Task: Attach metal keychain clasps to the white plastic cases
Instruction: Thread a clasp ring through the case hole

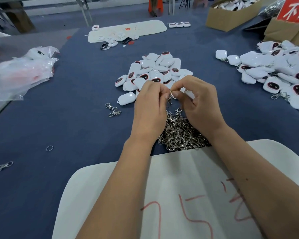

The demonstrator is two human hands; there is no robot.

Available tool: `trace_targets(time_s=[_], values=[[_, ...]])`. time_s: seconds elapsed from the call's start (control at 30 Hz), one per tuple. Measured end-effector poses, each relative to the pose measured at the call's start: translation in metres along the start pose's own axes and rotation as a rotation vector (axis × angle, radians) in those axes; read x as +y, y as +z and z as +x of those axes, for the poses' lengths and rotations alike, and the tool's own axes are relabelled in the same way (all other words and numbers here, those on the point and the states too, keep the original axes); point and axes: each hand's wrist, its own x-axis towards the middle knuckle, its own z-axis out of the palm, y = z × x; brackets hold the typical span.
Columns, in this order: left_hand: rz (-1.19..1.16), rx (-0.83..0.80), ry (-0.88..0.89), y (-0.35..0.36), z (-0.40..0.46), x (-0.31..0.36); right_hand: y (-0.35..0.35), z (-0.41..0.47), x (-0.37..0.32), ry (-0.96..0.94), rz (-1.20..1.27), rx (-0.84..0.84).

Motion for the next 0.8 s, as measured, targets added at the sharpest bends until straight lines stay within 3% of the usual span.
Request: trace_targets(time_s=[0.1, 0.23, 0.47, 0.8], values=[[0.001, -0.003, 0.007, 0.0000, -0.0007, 0.0020, -0.0009, 0.0002, -0.0007, -0.023, -0.043, 0.003], [-0.034, 0.044, 0.037, 0.0020, 0.0000, 0.0041, 0.0013, -0.0020, -0.0001, 0.247, 0.219, -0.044], [-0.064, 0.055, 0.049, 0.0040, -0.0006, 0.0062, -0.0028, 0.0009, 0.0028, 0.388, 0.441, -0.100], [-0.009, -0.006, -0.003, 0.0019, -0.0014, -0.0012, -0.0033, 0.0008, 0.0056, -0.056, -0.127, -0.068]])
